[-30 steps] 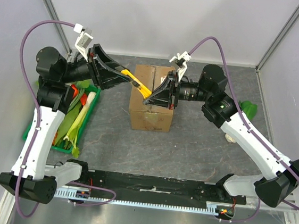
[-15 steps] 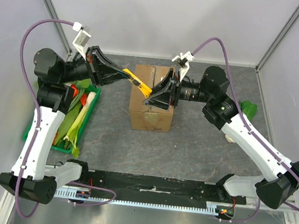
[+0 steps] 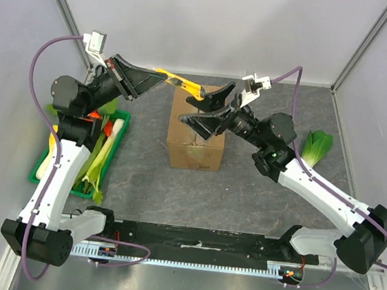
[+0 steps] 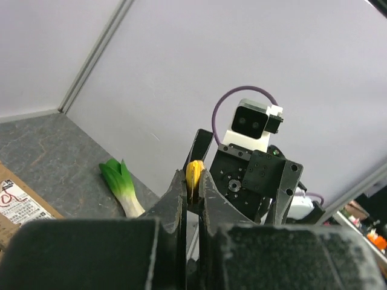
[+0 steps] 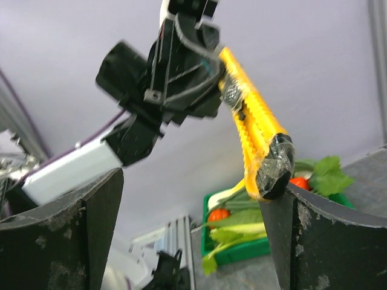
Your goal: Unpack the express box
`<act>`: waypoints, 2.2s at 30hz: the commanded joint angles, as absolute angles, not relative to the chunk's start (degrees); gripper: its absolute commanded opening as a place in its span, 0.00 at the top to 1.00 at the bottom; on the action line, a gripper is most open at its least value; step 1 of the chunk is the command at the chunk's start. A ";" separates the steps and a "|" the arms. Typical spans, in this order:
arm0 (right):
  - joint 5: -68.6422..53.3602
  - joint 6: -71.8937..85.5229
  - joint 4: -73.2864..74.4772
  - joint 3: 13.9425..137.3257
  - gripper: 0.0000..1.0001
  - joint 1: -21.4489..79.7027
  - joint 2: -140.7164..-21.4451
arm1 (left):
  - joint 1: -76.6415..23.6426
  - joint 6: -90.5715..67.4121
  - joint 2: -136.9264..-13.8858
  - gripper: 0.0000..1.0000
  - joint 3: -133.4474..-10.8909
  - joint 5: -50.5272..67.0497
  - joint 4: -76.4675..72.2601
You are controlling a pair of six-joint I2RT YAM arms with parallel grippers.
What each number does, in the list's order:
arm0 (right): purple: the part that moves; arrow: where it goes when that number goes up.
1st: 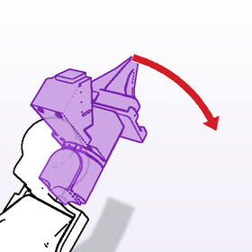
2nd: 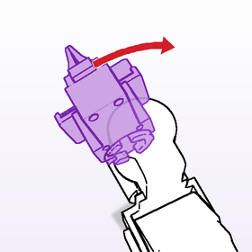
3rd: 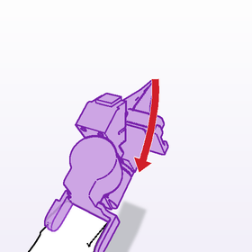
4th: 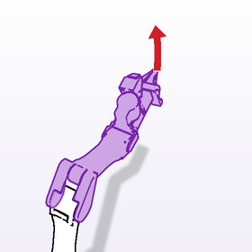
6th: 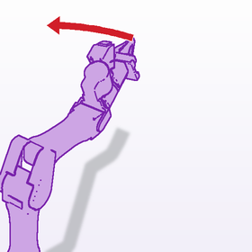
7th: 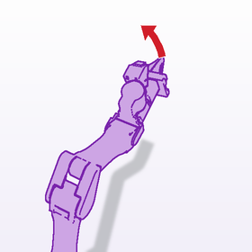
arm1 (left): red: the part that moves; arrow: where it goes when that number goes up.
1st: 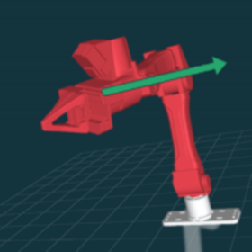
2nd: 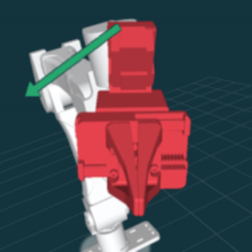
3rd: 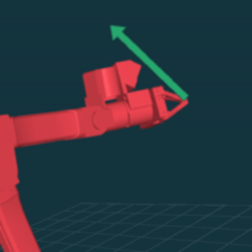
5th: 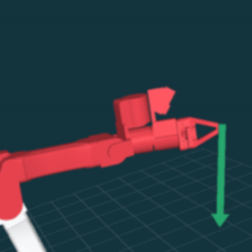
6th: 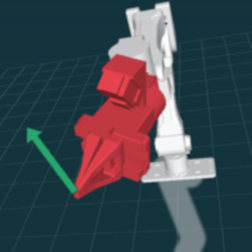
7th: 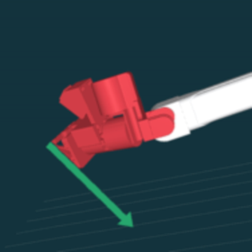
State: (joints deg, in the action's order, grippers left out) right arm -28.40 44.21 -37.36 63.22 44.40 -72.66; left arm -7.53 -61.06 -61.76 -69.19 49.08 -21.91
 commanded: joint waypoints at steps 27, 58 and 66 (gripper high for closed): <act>-18.72 54.75 -51.78 75.58 0.33 44.65 -87.36 | -9.75 -71.63 -57.31 0.98 -58.80 36.56 -32.43; -20.65 59.24 -48.87 78.75 0.54 44.47 -90.17 | -9.76 -70.40 -56.60 0.98 -57.31 37.70 -31.38; -19.96 60.47 -47.12 79.19 0.90 44.12 -90.97 | -9.76 -69.96 -56.60 0.98 -57.13 37.71 -31.03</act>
State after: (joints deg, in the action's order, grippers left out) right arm -20.73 60.16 -47.57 76.03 43.97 -90.37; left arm -9.28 -69.95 -57.32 -57.63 35.55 -30.28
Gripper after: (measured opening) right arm 0.250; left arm 0.062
